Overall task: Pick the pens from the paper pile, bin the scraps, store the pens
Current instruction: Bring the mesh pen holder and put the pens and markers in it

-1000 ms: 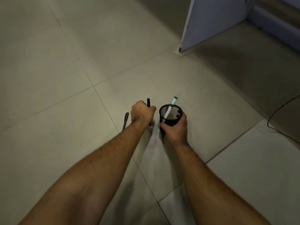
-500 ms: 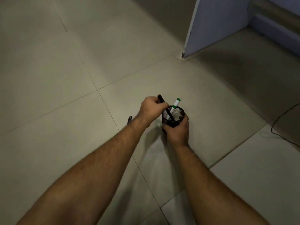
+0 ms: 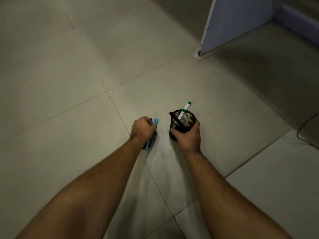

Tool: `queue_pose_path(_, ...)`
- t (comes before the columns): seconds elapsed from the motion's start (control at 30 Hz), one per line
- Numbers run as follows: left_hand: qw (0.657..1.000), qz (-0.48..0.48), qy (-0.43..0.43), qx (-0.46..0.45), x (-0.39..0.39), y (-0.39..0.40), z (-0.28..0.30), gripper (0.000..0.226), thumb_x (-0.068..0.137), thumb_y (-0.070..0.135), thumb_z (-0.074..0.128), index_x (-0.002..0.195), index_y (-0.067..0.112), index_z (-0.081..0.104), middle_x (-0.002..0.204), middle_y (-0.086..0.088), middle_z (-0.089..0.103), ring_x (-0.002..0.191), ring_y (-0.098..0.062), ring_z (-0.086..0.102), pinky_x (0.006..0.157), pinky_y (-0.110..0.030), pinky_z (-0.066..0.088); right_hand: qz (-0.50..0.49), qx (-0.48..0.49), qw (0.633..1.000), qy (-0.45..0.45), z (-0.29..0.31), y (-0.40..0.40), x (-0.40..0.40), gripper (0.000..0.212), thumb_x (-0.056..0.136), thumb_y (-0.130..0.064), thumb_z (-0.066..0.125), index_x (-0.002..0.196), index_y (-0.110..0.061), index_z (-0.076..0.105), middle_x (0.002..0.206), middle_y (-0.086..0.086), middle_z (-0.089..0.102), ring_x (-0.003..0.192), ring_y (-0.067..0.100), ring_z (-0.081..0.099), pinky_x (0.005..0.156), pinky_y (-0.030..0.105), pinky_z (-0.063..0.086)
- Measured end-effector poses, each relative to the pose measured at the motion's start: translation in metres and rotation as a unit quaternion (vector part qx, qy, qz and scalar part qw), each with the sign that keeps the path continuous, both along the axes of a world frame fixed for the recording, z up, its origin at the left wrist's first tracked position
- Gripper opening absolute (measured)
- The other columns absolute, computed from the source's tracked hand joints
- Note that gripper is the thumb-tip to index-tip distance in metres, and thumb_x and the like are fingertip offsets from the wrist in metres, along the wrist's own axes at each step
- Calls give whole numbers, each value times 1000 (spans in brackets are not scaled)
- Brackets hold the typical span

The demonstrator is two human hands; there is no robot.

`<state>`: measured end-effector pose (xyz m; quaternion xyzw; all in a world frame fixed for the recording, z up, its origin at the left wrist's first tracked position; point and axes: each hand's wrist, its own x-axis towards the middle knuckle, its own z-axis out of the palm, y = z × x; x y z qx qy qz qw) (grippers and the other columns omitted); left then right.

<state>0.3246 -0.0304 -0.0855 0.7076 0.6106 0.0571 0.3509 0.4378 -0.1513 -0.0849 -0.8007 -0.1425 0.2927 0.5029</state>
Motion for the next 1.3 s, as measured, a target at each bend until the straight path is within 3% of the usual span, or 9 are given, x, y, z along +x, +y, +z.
queue_pose_path(0.17,983,-112,139,34,1,-17,-15,27,88,33,64,99,9,67,96,-10,69,87,-27,66,73,-33,54,8,-3,1000,-10,-1,2,-5,87,62,-23,87,138,-26,45,133,-3,58,120,18,58,104,37,50)
queue_pose_path(0.3,971,-145,183,58,17,-22,-11,23,89,19,60,107,4,65,105,-14,69,96,-30,67,77,-34,53,8,-1,1000,-16,0,3,-3,83,64,-21,87,137,-24,46,133,-2,59,118,16,58,96,25,47)
queue_pose_path(0.37,984,-99,143,42,22,-21,-6,23,85,20,62,102,6,66,101,-14,69,93,-31,66,74,-34,53,-1,-3,1000,-21,0,4,-2,83,65,-21,87,137,-24,46,133,-1,59,119,17,59,94,23,46)
queue_pose_path(0.5,999,35,-38,1,30,-7,12,14,74,29,69,82,17,67,80,-3,67,77,-25,63,61,-24,46,-42,-16,998,-38,1,7,2,87,65,-22,88,140,-22,44,136,1,56,123,21,57,93,21,43)
queue_pose_path(0.67,976,57,-209,-22,50,-1,39,16,64,33,65,70,19,61,69,-2,69,67,-27,70,60,-39,60,-91,-41,993,-70,-2,9,7,90,66,-25,88,143,-19,41,137,4,54,122,27,58,95,30,48)
queue_pose_path(0.8,946,53,-316,-54,60,-8,50,5,73,14,65,77,10,63,68,-10,63,54,-21,60,48,-28,51,-111,-46,990,-79,-1,11,13,90,66,-26,88,143,-16,41,137,7,54,122,29,58,96,31,48)
queue_pose_path(1.17,924,46,-374,-70,70,-16,61,7,78,7,63,83,3,64,65,-8,61,50,-15,56,47,-28,49,-111,-51,989,-82,2,15,13,88,65,-26,87,141,-18,42,135,6,55,121,30,58,97,38,50)
queue_pose_path(1.23,937,6,-345,-53,71,-17,59,6,76,12,66,79,8,65,65,-4,62,53,-14,57,49,-26,50,-106,-42,990,-87,4,18,13,87,65,-27,87,140,-20,44,134,5,56,120,28,60,97,37,52)
queue_pose_path(1.3,964,-82,-254,-13,70,-19,54,8,74,20,71,75,17,64,60,6,58,52,-6,52,49,-16,44,-98,-33,990,-93,5,20,12,83,68,-28,84,140,-18,44,134,6,57,120,29,60,96,37,52)
